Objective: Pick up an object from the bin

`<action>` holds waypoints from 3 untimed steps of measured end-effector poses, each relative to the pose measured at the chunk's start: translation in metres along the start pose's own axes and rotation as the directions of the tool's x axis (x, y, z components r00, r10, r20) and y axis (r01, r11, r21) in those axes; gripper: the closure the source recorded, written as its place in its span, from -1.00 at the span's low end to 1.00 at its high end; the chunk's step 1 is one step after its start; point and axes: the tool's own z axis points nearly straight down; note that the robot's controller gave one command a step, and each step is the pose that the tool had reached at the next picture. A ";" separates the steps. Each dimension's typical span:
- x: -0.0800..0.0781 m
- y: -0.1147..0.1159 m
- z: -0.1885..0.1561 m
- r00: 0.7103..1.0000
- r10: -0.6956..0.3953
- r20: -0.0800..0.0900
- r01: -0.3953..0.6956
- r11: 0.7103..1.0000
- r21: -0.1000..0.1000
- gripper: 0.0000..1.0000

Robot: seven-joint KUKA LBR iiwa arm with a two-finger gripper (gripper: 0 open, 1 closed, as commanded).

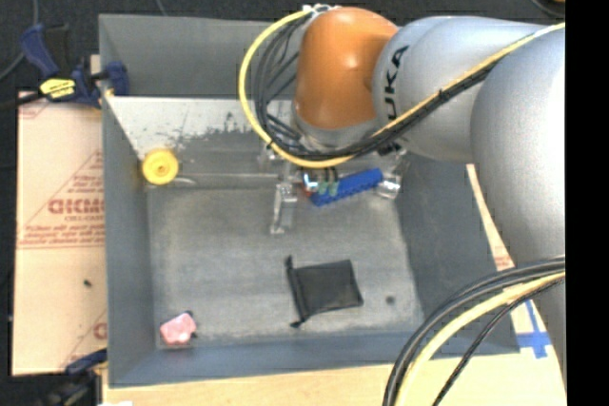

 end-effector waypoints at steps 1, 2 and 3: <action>-0.002 0.000 -0.005 1.000 0.002 0.008 -0.002 1.000 -0.001 -1.00; 0.075 -0.071 0.025 0.992 -0.129 -0.004 0.129 0.992 0.002 -1.00; 0.050 -0.088 0.047 0.989 0.147 0.014 -0.147 0.989 -0.003 -1.00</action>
Offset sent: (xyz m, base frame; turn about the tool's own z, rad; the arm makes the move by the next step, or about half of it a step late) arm -0.0725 -0.0674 -0.0242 -0.1339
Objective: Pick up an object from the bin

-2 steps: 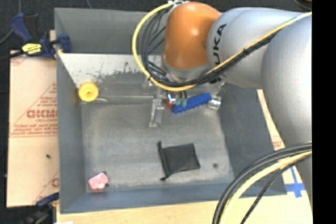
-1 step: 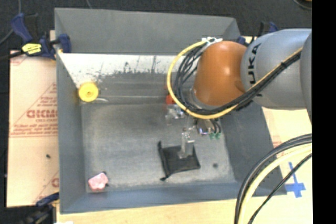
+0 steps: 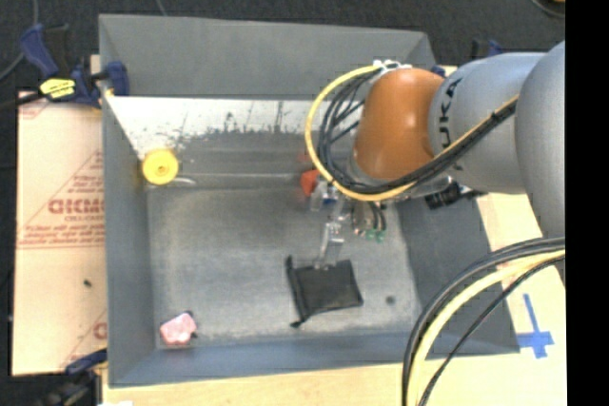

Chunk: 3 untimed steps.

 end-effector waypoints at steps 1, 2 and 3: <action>0.033 -0.018 0.026 0.913 -0.409 -0.015 0.409 0.913 -0.001 -1.00; 0.037 -0.025 0.029 0.999 0.038 -0.006 -0.038 0.999 0.000 -1.00; 0.076 -0.006 0.029 0.839 -0.543 -0.017 0.543 0.840 -0.004 1.00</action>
Offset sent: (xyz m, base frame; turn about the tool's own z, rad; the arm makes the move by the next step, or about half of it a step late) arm -0.0399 -0.0209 -0.0302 0.1412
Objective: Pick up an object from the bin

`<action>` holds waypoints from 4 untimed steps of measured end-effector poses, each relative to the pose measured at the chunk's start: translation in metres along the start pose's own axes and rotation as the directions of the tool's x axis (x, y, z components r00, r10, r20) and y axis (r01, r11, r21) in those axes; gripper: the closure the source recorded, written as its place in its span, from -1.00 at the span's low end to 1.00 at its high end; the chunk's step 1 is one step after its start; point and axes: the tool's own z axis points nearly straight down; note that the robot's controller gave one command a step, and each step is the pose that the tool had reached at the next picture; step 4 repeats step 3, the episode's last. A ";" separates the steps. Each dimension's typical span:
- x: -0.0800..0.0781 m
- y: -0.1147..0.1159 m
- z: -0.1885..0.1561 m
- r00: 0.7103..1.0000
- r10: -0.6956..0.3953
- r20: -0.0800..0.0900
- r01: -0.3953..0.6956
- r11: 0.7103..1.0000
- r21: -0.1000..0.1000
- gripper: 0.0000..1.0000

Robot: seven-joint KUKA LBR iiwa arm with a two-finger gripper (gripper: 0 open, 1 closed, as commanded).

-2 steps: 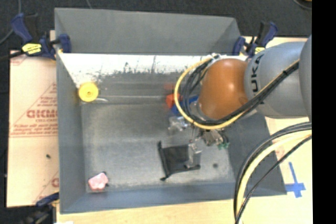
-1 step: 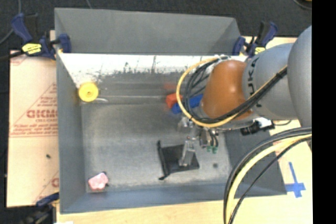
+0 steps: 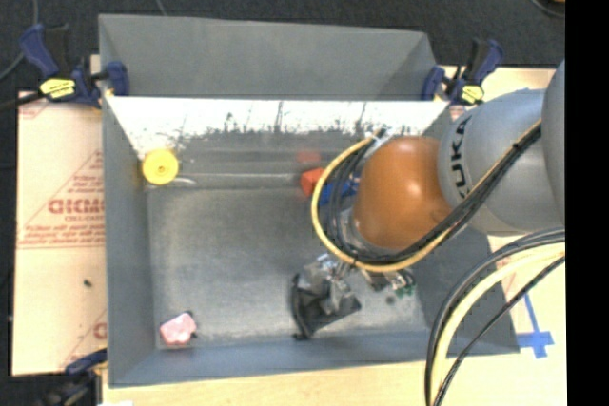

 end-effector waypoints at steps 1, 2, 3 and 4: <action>0.000 0.000 0.000 1.000 0.002 0.000 -0.002 1.000 0.000 1.00; 0.011 0.000 -0.089 1.000 0.005 0.007 -0.005 1.000 0.004 1.00; 0.012 -0.007 -0.102 0.999 0.035 0.006 -0.035 0.999 0.002 1.00; 0.012 -0.007 -0.102 0.999 0.035 0.006 -0.035 0.999 0.002 1.00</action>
Offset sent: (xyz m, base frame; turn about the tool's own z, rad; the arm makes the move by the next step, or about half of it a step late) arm -0.0113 -0.0036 0.0845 0.0008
